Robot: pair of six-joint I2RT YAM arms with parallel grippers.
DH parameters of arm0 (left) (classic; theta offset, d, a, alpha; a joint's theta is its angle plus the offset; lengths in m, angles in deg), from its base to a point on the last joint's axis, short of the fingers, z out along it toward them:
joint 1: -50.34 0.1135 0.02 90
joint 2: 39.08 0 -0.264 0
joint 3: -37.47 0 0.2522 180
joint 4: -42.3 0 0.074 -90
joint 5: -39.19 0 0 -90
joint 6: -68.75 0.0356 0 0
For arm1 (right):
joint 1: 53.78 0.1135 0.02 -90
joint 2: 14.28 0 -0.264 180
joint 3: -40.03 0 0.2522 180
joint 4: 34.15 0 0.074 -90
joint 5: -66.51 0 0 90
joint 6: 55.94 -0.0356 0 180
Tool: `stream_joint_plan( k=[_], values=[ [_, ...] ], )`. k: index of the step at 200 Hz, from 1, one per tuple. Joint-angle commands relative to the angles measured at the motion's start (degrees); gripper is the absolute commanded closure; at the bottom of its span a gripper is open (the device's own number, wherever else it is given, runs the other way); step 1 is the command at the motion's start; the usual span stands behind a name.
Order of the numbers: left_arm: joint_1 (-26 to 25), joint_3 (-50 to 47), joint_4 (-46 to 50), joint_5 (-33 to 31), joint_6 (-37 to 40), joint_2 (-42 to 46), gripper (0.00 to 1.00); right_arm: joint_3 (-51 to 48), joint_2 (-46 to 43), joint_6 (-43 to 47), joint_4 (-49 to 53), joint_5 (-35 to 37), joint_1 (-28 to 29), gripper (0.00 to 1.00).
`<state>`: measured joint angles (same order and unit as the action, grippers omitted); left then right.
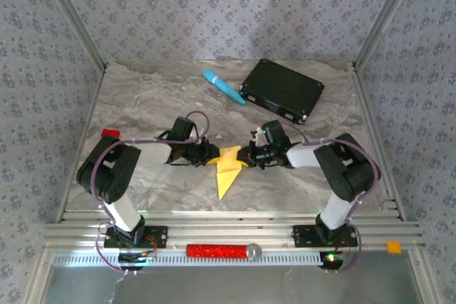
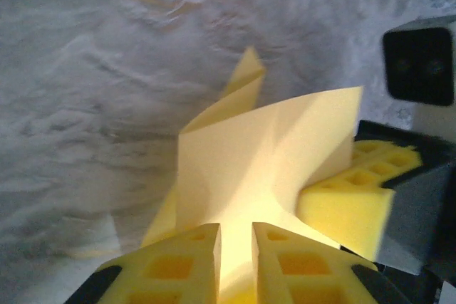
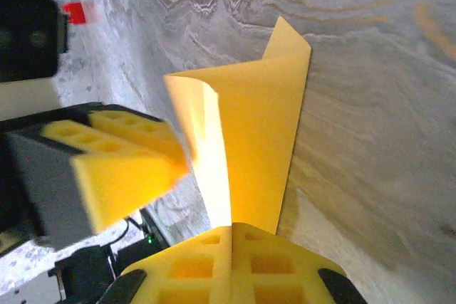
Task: Fold a paper plane with a square sheet of paper (pick it up from the middle)
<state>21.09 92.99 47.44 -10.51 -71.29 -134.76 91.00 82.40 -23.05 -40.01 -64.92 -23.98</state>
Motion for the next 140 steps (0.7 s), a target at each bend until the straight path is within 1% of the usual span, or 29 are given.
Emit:
stream_joint_plan(
  k=[1, 12, 24, 56, 74, 83, 109, 140],
  values=[
    [-0.5, -0.8, 1.8, -3.5, 4.6, 5.7, 0.79, -4.0, -5.2, -5.6, -1.9, 7.3, -0.9, 1.0],
    [-1.9, -1.1, 3.8, -5.6, 7.6, 8.0, 0.78, -5.5, -6.7, -8.4, -2.0, 10.0, -1.2, 1.0],
    [-4.3, -0.6, 7.7, -9.4, 12.3, 10.2, 0.77, -7.1, -7.6, -10.9, -3.1, 12.2, -1.2, 1.0],
    [-13.6, 1.1, 17.0, -22.4, 22.7, 13.8, 0.74, -9.4, -8.0, -16.3, -3.9, 15.8, -0.7, 1.0],
    [-18.8, 1.8, 20.1, -28.8, 26.8, 14.3, 0.67, -10.2, -8.0, -18.0, -5.2, 16.8, -0.5, 1.0],
    [-21.3, 2.4, 21.6, -32.1, 28.3, 14.1, 0.64, -10.2, -7.9, -18.2, -6.2, 16.7, -0.4, 1.0],
    [-27.9, 3.9, 23.8, -41.0, 30.5, 12.4, 0.58, -9.5, -7.7, -18.6, -6.1, 16.5, 0.0, 1.0],
    [-32.0, 5.6, 25.2, -48.1, 31.7, 9.5, 0.54, -9.4, -7.6, -19.3, -6.3, 16.6, 0.6, 1.0]
  ],
)
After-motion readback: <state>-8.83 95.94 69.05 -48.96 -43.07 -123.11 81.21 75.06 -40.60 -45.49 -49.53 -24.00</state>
